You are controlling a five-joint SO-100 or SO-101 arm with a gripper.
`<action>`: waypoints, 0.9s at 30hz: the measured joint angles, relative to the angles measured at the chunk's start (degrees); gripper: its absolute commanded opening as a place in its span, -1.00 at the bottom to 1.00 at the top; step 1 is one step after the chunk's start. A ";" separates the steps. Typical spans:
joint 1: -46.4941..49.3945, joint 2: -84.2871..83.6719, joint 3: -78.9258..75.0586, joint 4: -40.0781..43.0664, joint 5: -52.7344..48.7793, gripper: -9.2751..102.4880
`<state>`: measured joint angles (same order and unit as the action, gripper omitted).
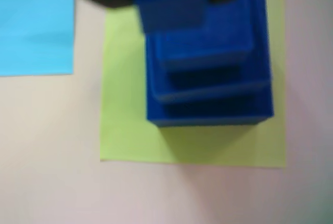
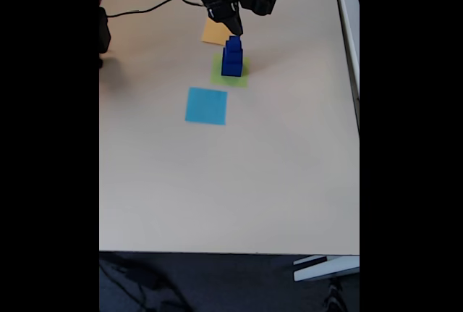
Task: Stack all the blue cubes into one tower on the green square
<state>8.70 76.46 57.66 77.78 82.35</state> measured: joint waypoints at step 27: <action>0.09 -0.09 4.57 -2.55 -1.49 -0.84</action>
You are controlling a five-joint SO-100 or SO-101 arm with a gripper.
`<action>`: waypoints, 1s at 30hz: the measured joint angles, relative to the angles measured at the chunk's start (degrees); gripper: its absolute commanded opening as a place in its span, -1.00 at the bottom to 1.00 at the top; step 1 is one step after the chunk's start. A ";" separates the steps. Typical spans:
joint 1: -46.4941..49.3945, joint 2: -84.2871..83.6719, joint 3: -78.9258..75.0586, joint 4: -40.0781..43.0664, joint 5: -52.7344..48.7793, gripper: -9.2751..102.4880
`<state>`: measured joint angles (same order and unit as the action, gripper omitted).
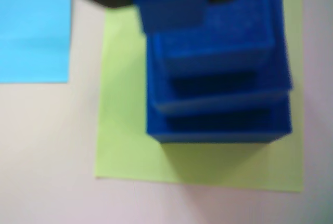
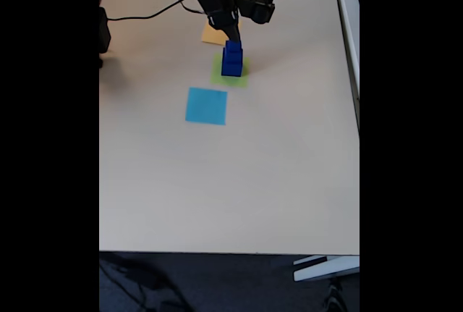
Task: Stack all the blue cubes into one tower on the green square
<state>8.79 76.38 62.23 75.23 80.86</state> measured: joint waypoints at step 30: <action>-1.85 0.00 1.23 0.00 -0.53 -0.84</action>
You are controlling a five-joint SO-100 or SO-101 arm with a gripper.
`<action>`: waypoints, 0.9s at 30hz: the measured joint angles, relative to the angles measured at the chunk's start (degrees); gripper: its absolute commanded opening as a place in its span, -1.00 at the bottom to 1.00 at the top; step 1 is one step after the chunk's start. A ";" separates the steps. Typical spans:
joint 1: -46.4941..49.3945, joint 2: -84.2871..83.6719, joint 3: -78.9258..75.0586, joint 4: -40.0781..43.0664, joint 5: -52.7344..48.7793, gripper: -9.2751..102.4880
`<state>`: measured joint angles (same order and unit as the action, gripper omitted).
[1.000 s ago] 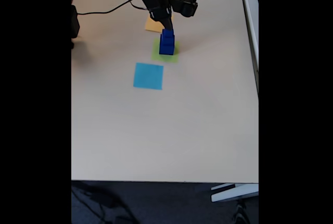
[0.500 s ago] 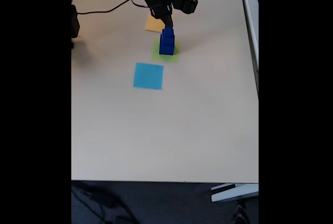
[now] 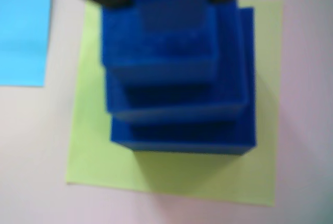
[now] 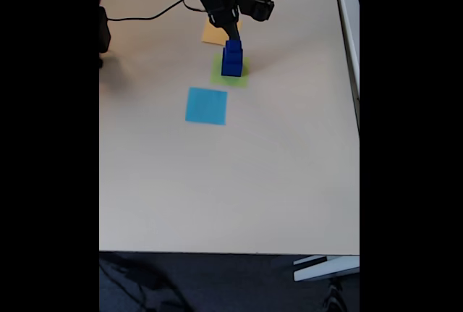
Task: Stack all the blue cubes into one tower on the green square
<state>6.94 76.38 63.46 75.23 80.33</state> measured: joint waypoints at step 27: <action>1.05 0.00 1.32 -0.62 -0.53 -0.79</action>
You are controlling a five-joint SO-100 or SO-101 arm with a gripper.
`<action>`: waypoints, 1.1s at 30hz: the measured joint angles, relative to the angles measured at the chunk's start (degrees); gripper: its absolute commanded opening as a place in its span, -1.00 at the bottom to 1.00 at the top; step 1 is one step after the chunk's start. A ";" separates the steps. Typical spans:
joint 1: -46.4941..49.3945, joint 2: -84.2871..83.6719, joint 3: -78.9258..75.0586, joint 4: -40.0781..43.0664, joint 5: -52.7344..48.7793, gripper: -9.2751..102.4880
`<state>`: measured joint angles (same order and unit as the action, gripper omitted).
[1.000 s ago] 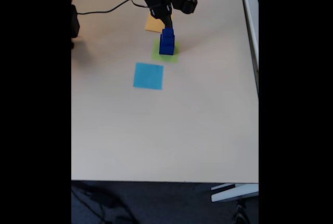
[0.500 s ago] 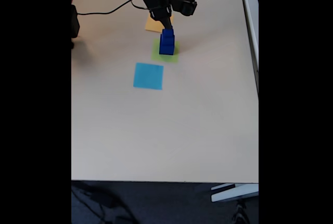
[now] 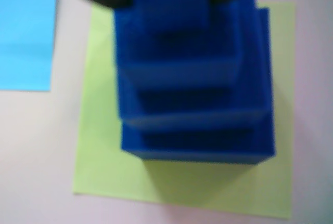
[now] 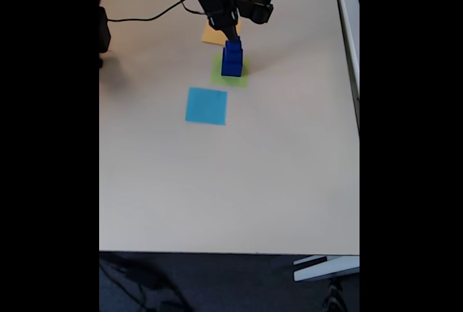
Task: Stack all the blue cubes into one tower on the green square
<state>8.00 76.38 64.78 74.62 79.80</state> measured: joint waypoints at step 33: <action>0.18 0.00 0.00 -0.09 -0.62 -0.77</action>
<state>8.17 76.38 64.78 74.53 79.19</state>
